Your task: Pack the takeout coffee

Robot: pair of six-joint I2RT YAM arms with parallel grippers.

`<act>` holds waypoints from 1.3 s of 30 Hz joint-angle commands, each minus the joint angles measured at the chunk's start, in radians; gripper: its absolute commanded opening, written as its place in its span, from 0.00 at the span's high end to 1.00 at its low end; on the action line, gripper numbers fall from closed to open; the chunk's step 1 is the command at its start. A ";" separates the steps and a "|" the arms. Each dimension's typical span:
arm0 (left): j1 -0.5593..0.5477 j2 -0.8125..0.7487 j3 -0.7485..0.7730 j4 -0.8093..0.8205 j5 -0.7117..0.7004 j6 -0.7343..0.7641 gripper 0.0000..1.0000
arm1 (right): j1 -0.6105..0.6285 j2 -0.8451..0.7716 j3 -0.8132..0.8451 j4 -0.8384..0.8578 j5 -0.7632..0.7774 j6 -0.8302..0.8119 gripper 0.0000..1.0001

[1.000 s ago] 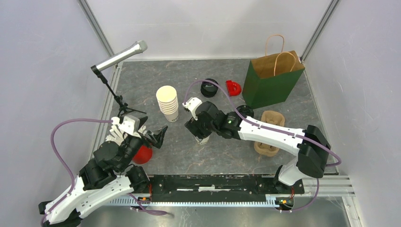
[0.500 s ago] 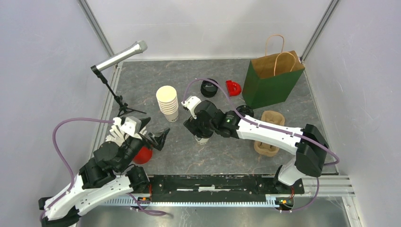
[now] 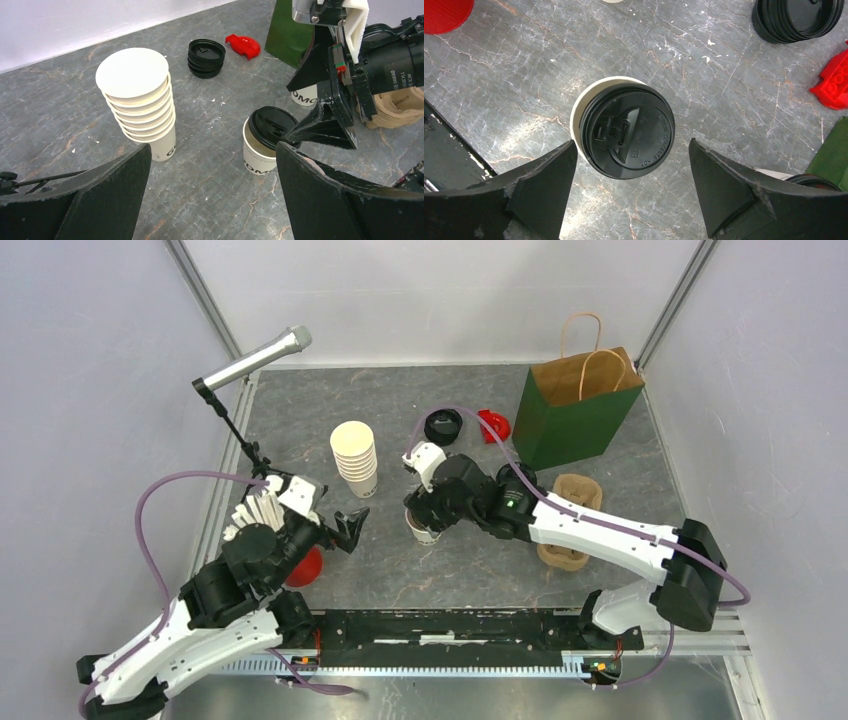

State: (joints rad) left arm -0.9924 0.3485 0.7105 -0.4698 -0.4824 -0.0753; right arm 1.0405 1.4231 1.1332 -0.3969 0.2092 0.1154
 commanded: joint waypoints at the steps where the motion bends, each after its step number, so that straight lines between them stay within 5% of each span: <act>1: 0.005 0.054 0.088 0.004 0.036 -0.009 0.00 | -0.024 -0.061 -0.052 0.064 0.002 0.010 0.14; 12: 0.017 0.491 0.339 -0.170 0.113 -0.174 0.11 | -0.124 -0.271 -0.291 0.226 -0.006 0.075 0.42; 20: 0.070 0.702 0.420 -0.164 0.233 -0.268 0.09 | -0.163 -0.448 -0.483 0.355 -0.061 0.117 0.46; 39: 0.205 0.860 0.244 0.019 0.367 -0.341 0.08 | -0.166 -0.518 -0.610 0.470 -0.143 0.133 0.45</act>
State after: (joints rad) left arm -0.8185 1.2045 0.9840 -0.5369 -0.1616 -0.3592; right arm 0.8783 0.9215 0.5278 0.0116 0.0776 0.2470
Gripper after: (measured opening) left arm 0.936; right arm 0.546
